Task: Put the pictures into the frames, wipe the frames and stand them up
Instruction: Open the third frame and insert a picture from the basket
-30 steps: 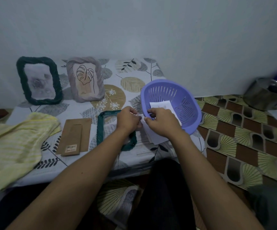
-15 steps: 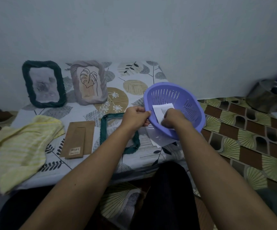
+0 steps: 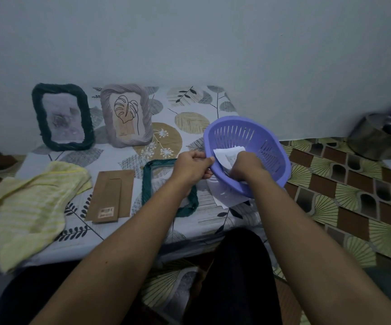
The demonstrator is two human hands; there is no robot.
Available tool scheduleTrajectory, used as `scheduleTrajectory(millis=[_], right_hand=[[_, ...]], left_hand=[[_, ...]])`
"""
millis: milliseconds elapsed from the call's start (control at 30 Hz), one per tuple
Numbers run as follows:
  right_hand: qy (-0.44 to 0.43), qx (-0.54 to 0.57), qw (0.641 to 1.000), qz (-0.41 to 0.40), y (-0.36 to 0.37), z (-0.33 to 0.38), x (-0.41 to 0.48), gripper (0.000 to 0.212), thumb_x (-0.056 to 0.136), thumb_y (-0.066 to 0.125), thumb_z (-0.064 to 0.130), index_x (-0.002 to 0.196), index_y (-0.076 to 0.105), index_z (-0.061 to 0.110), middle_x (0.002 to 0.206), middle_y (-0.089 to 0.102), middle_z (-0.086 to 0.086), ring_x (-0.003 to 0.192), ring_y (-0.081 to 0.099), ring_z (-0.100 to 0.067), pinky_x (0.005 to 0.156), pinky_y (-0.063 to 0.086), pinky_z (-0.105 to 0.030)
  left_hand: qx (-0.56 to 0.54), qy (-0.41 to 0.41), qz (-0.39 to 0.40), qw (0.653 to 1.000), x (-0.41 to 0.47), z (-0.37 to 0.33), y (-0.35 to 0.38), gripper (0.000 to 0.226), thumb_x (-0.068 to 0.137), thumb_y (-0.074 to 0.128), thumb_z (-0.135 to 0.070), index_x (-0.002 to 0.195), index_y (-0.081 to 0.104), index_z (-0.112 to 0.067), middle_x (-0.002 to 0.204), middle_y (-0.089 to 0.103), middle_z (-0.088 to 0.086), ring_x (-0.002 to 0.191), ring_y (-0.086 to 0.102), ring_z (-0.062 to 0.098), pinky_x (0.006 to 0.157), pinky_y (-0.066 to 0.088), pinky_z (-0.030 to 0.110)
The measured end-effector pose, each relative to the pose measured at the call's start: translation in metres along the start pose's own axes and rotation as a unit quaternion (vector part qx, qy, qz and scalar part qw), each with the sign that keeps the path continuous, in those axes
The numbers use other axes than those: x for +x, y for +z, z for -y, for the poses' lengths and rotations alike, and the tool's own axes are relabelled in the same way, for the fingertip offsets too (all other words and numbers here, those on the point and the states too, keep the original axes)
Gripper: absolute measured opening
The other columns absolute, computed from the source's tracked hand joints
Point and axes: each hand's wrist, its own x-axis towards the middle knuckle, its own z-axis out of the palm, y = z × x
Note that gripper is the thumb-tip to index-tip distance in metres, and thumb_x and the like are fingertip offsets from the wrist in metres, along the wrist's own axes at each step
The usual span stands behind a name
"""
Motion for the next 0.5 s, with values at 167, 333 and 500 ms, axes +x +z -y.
scheduleTrajectory(millis=[167,333,500], right_hand=[[0.003,0.018,0.999,-0.041,0.000,-0.001,-0.001,0.040,0.075,0.084,0.032,0.089,0.053,0.009,0.085,0.055,-0.009,0.076,0.052,-0.029,0.065,0.040,-0.032],[-0.020,0.031,0.995,-0.096,-0.005,0.006,-0.005,0.027,0.080,0.076,0.025,0.080,0.056,0.007,0.076,0.054,-0.011,0.071,0.053,-0.031,0.059,0.038,-0.031],[-0.082,0.036,0.977,-0.192,-0.016,0.027,-0.030,0.017,0.088,0.061,0.016,0.074,0.057,0.008,0.071,0.056,-0.009,0.069,0.057,-0.035,0.056,0.040,-0.034]], left_hand=[[-0.002,0.000,0.000,1.000,-0.002,-0.002,0.000,0.010,0.092,0.070,-0.009,0.091,0.060,-0.009,0.078,0.069,0.013,0.056,0.061,0.014,0.062,0.059,0.026],[-0.005,-0.005,0.003,1.000,-0.004,-0.003,-0.002,0.012,0.092,0.070,-0.012,0.098,0.061,-0.005,0.083,0.071,0.015,0.056,0.064,0.014,0.063,0.060,0.027],[-0.010,0.005,-0.001,1.000,-0.009,-0.002,-0.016,0.013,0.097,0.063,-0.015,0.104,0.063,-0.005,0.090,0.071,0.013,0.064,0.069,0.017,0.067,0.061,0.028]])
